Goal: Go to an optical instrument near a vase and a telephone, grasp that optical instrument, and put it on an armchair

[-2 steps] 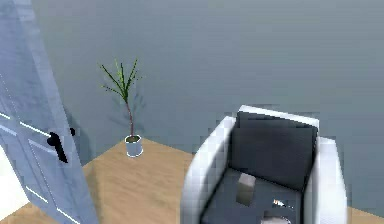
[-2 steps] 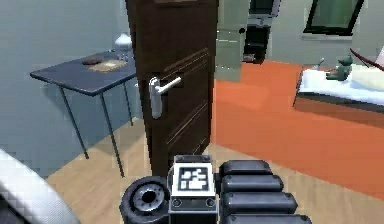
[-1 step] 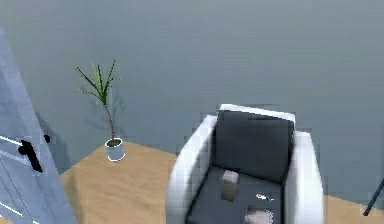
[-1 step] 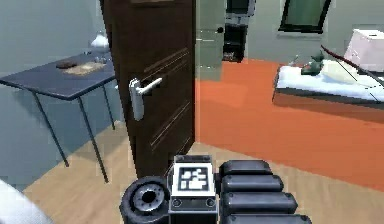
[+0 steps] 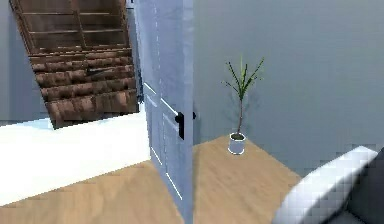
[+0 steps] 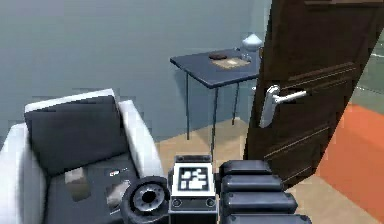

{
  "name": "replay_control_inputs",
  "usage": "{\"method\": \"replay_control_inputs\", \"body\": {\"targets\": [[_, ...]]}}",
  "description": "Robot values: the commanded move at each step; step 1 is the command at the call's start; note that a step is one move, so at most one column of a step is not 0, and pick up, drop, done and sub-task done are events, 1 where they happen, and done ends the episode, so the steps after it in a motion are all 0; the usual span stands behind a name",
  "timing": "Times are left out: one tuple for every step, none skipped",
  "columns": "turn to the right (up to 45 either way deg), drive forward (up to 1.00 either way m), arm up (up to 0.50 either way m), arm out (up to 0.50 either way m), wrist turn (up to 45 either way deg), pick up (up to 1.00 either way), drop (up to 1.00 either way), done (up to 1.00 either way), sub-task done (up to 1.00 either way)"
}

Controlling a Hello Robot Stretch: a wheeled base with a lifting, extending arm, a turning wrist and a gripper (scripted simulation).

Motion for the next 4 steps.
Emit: {"method": "replay_control_inputs", "body": {"targets": [[27.0, 0.0, 0.0, 0.0, 0.0, 0.0, 0.0, 0.0, 0.0], [-18.0, 0.0, 0.0, 0.0, 0.0, 0.0, 0.0, 0.0, 0.0], [12.0, 0.0, 0.0, 0.0, 0.0, 0.0, 0.0, 0.0, 0.0], [45.0, 0.0, 0.0, 0.0, 0.0, 0.0, 0.0, 0.0, 0.0]]}}
